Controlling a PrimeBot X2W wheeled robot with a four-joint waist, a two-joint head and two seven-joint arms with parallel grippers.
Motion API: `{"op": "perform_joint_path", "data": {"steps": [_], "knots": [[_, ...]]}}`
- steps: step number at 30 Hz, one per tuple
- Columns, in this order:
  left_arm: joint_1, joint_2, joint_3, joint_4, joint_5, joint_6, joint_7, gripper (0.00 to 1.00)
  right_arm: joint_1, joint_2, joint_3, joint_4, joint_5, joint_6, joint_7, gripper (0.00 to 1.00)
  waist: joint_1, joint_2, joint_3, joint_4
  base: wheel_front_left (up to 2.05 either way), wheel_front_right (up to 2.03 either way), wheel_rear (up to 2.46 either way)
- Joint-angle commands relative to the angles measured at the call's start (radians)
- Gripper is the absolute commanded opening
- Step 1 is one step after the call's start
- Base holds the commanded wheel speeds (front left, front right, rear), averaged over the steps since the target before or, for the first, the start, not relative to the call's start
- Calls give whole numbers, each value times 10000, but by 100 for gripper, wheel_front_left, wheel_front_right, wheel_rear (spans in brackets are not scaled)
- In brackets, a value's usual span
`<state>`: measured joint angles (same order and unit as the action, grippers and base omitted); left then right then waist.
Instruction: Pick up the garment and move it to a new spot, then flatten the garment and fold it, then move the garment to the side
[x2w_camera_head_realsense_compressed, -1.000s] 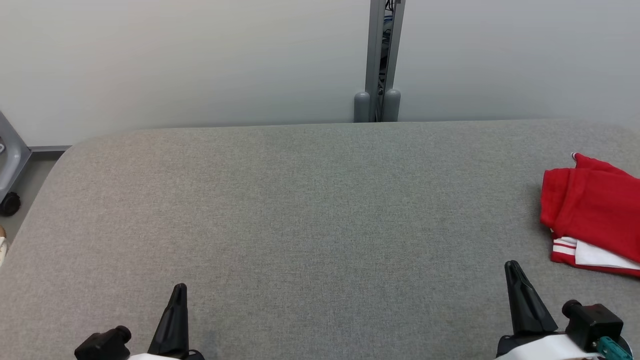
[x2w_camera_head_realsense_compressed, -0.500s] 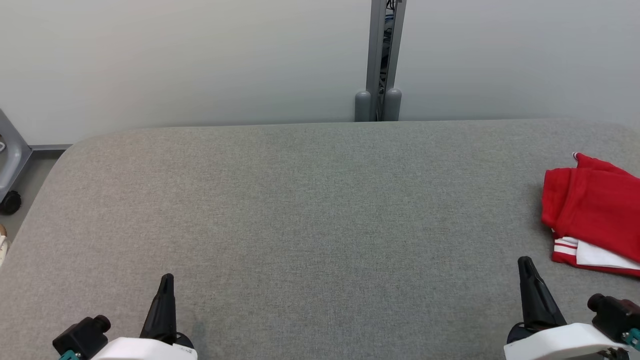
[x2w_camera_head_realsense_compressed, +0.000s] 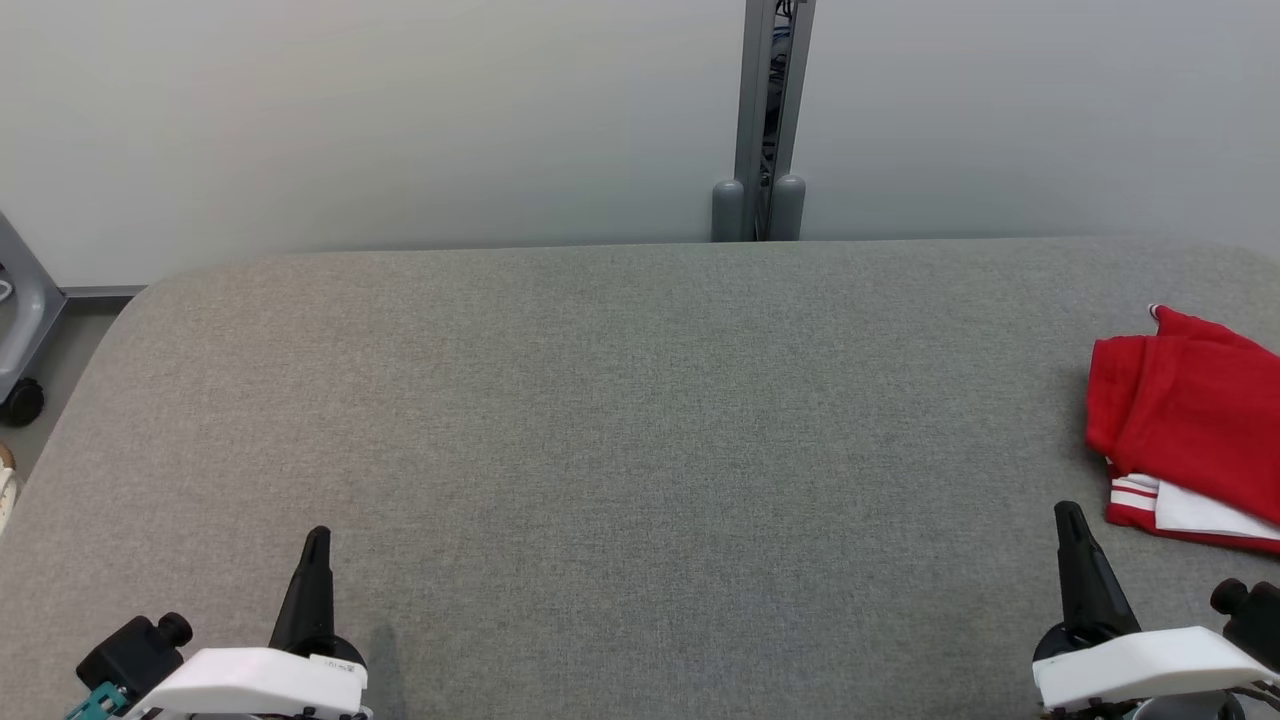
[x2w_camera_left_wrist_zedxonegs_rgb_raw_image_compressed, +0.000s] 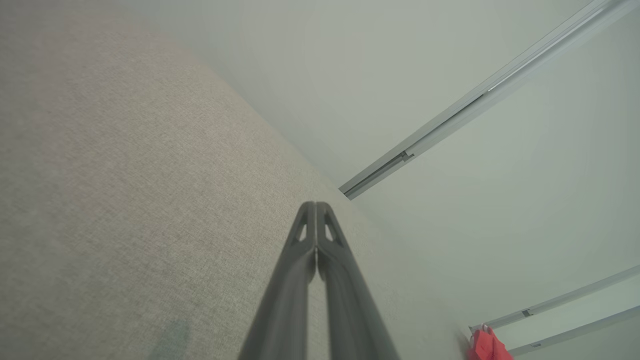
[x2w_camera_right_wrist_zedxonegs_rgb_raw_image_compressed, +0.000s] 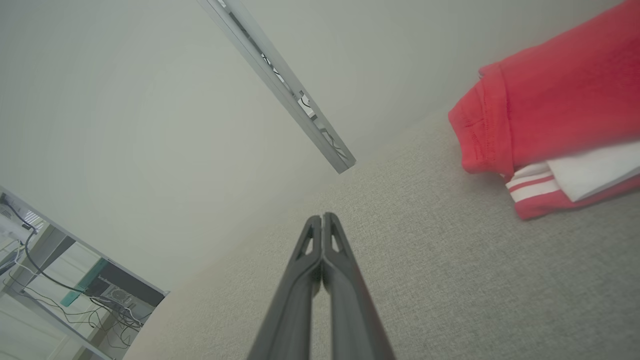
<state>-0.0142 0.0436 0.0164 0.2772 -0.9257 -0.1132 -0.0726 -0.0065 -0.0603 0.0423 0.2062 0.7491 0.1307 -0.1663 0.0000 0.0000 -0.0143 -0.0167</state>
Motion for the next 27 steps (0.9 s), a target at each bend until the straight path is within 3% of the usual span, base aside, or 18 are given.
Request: {"op": "perform_joint_path", "data": {"steps": [1, 27], "knots": [[-356, 70, 100, -82, -249, -50, 72, 0, -249, -90, -46, -105, 355, 1, 72, 0, 0, 0, 2, 2, 0, 0, 0], [-954, 102, 586, 156, -2636, -102, 1026, 0, -535, -185, -261, 27, 3588, 1, 613, 0, 0, 0, 48, 48, 0, 0, 0]]}}
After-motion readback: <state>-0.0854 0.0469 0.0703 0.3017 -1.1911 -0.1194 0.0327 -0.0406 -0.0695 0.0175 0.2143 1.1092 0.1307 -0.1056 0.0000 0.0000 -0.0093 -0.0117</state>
